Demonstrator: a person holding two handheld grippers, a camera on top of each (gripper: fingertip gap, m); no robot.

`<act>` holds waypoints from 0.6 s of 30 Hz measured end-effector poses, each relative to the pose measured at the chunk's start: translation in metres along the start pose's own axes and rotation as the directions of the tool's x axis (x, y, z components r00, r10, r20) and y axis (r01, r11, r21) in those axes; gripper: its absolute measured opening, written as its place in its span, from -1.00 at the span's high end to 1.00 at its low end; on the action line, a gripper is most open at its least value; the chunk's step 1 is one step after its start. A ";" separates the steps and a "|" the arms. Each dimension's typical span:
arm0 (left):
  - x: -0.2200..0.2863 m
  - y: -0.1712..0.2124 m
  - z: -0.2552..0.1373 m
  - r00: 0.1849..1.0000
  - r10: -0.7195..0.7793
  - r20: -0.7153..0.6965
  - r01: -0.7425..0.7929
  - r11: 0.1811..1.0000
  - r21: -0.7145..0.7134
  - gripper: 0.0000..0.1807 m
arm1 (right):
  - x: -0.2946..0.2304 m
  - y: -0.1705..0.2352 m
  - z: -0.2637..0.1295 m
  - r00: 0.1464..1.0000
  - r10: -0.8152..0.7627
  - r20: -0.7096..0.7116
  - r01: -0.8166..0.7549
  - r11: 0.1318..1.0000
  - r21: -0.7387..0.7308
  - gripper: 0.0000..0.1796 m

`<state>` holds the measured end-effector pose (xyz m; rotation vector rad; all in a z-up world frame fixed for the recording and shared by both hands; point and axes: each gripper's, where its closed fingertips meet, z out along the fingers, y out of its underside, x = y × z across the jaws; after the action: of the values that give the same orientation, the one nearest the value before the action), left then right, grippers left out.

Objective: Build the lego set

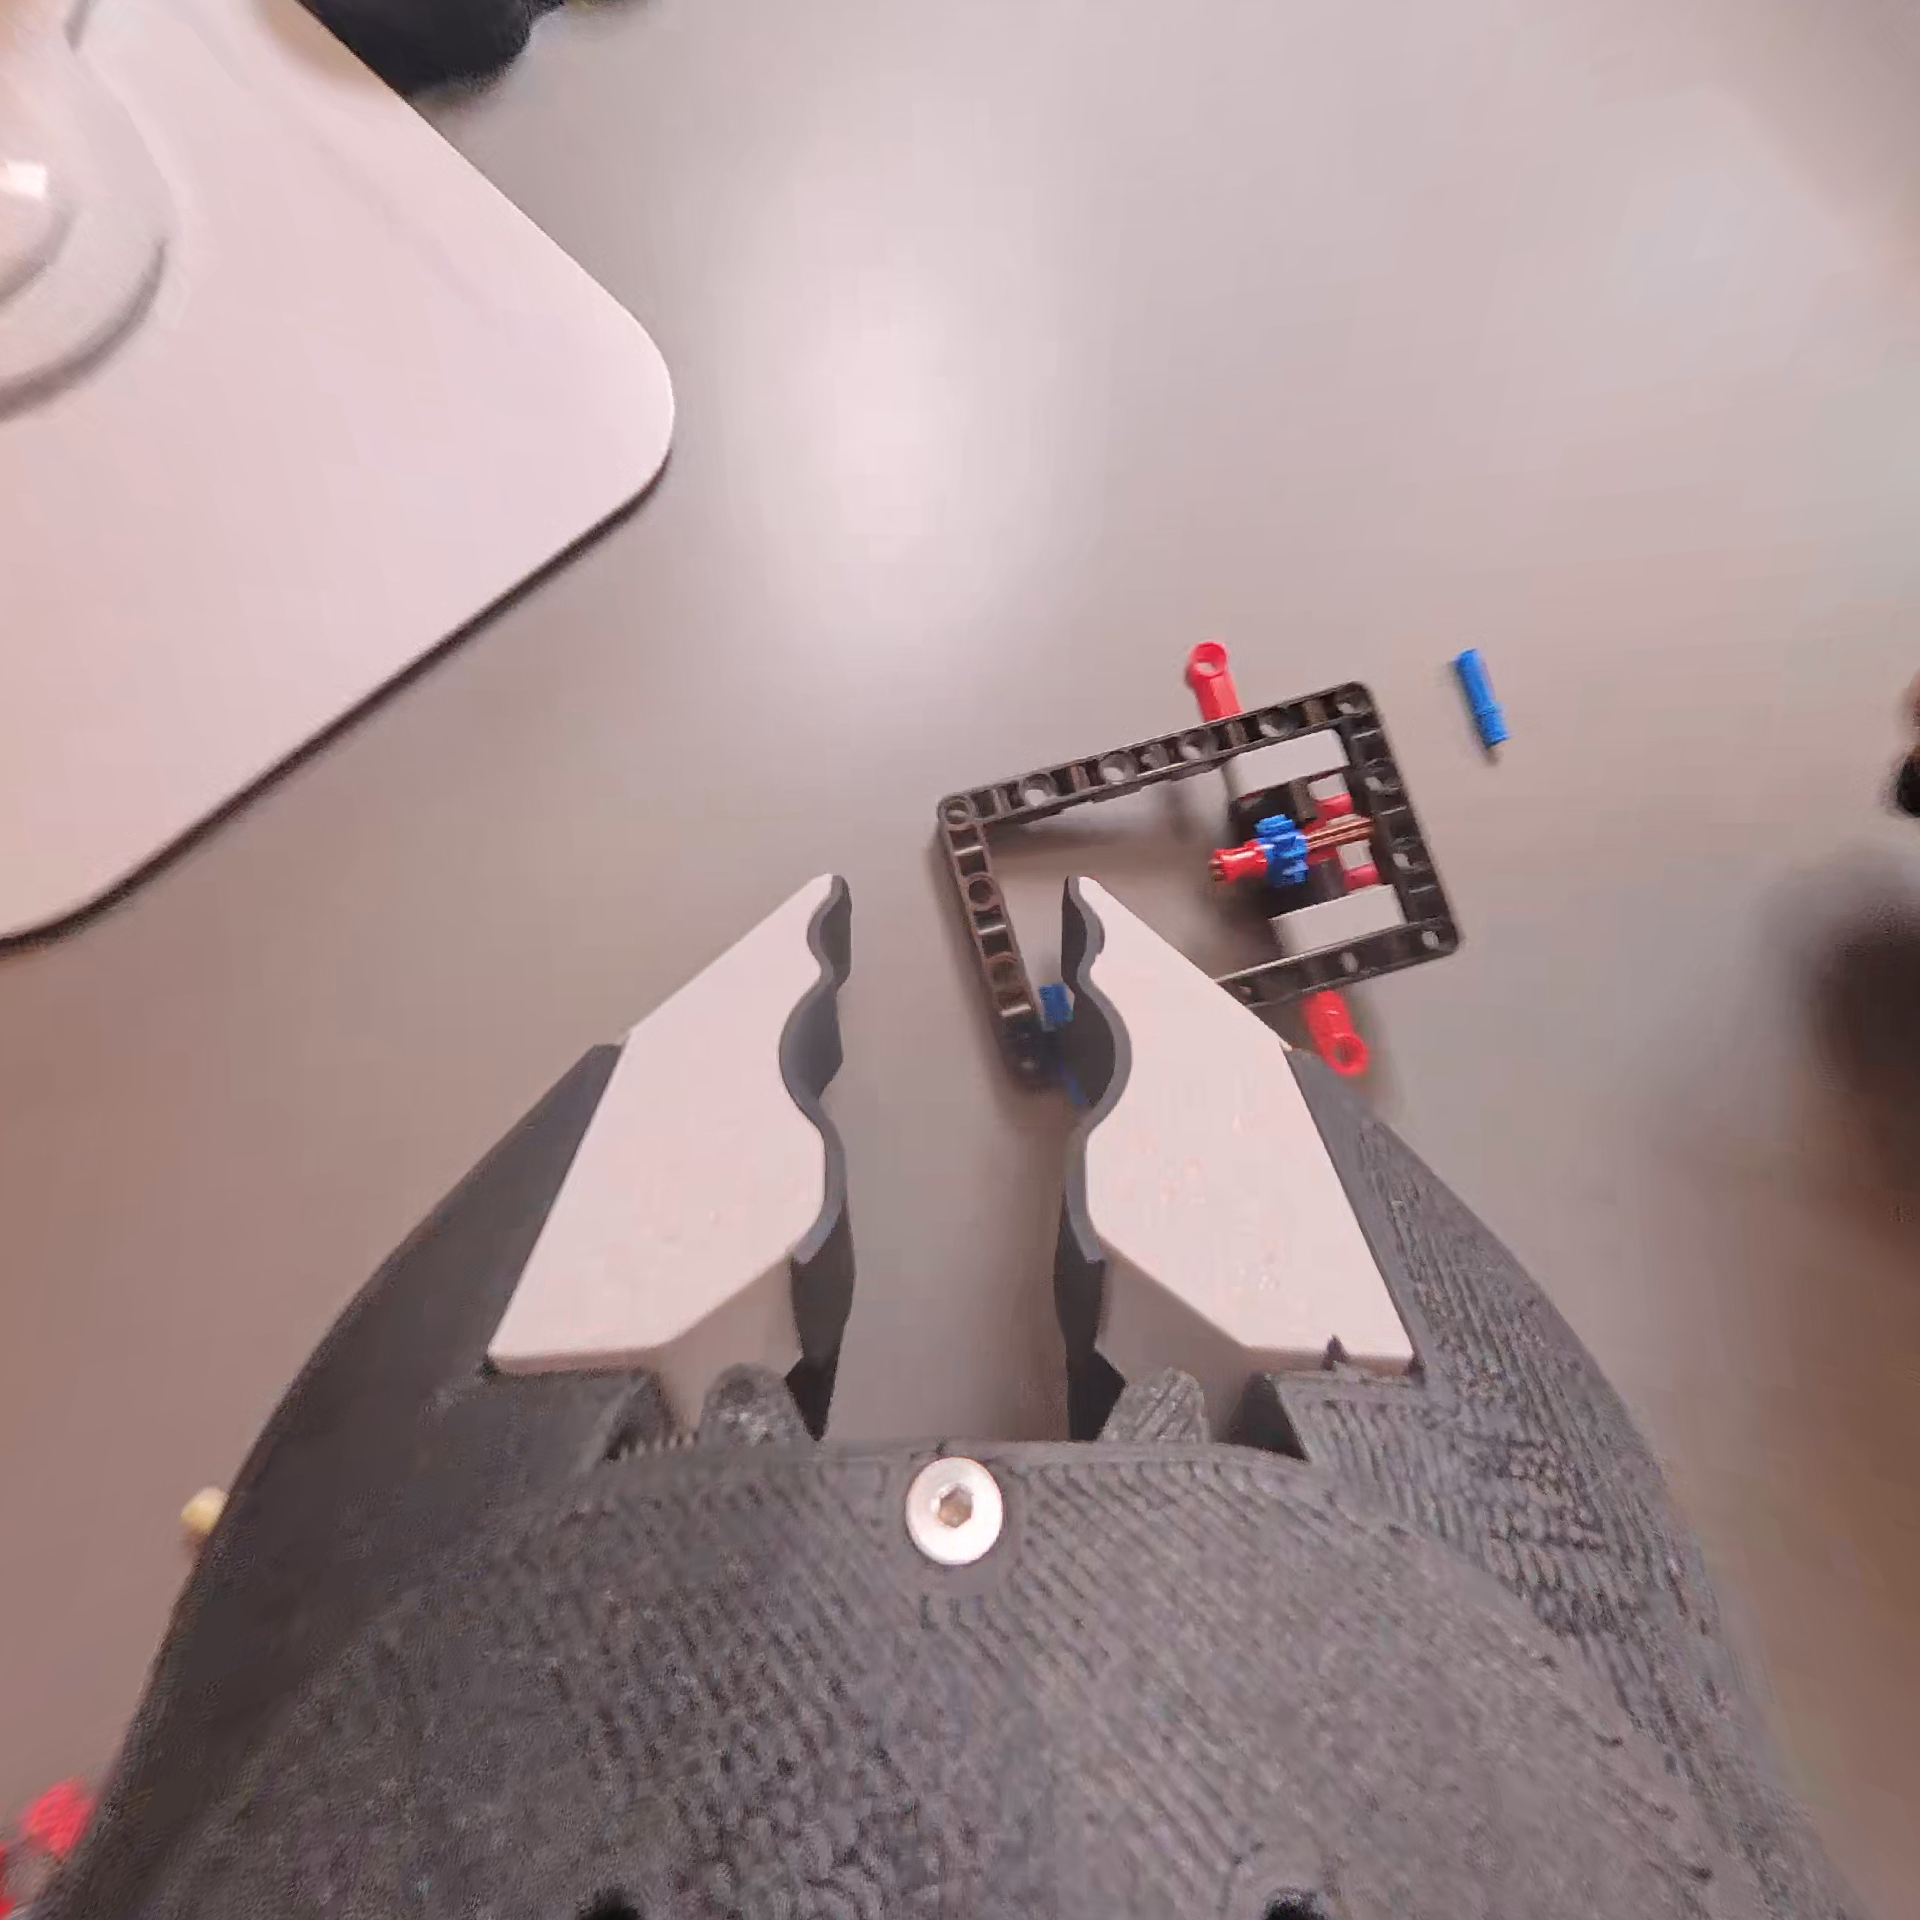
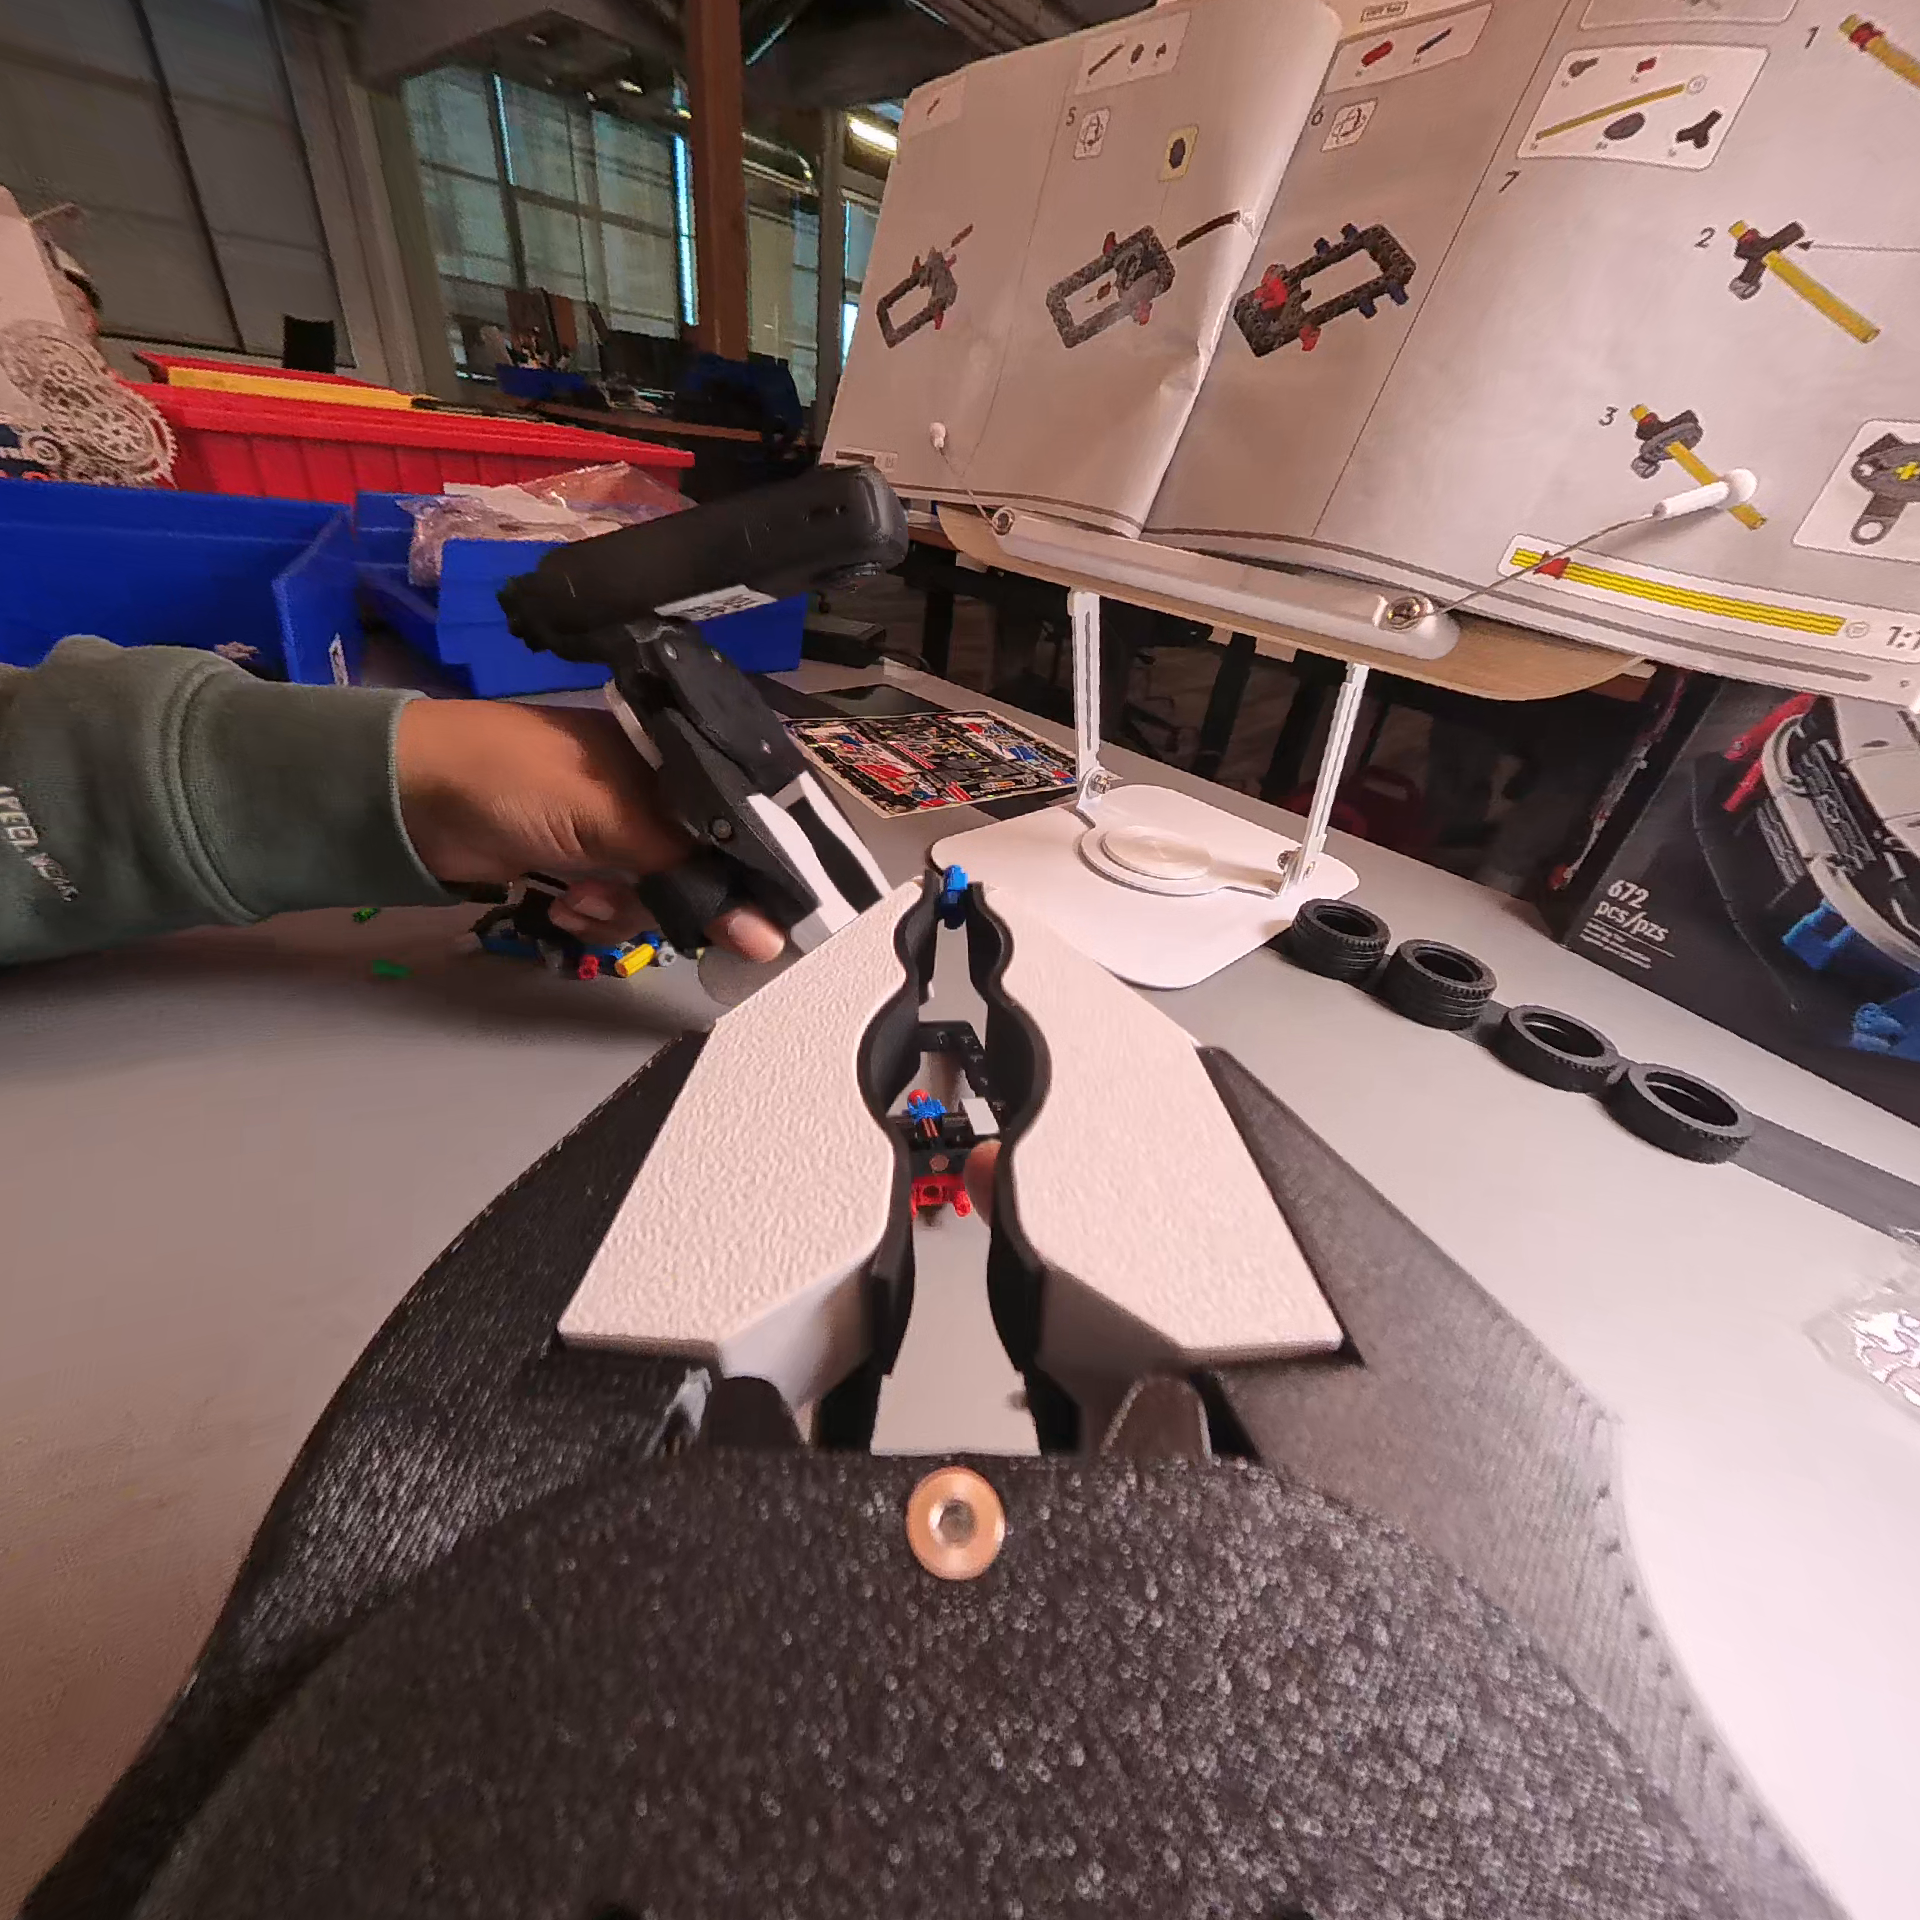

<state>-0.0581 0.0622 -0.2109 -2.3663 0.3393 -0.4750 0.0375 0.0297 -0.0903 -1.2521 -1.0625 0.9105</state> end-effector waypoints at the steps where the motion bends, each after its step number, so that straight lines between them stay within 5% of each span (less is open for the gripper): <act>1: -0.002 0.000 0.002 0.998 0.042 0.040 -0.042 0.999 -0.011 0.59 | 0.001 0.001 0.000 1.000 0.003 0.002 -0.003 1.000 -0.004 0.97; 5: -0.005 0.001 0.005 0.979 0.162 0.124 -0.156 0.986 -0.058 0.67 | 0.000 0.007 0.000 1.000 0.022 0.021 -0.021 0.999 -0.027 0.97; 7: -0.001 0.002 0.006 0.976 0.187 0.111 -0.182 0.982 -0.047 0.90 | -0.002 0.011 0.000 0.999 0.036 0.041 -0.034 0.998 -0.049 0.98; 18: 0.014 -0.031 -0.028 0.989 0.128 0.077 -0.143 0.963 0.229 0.94 | -0.020 0.037 0.006 0.986 0.090 0.141 -0.065 0.982 -0.175 0.97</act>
<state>-0.0543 0.0638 -0.1666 -2.1080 0.3917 -0.3559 0.0274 0.0163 -0.1296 -1.3916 -1.2374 1.0018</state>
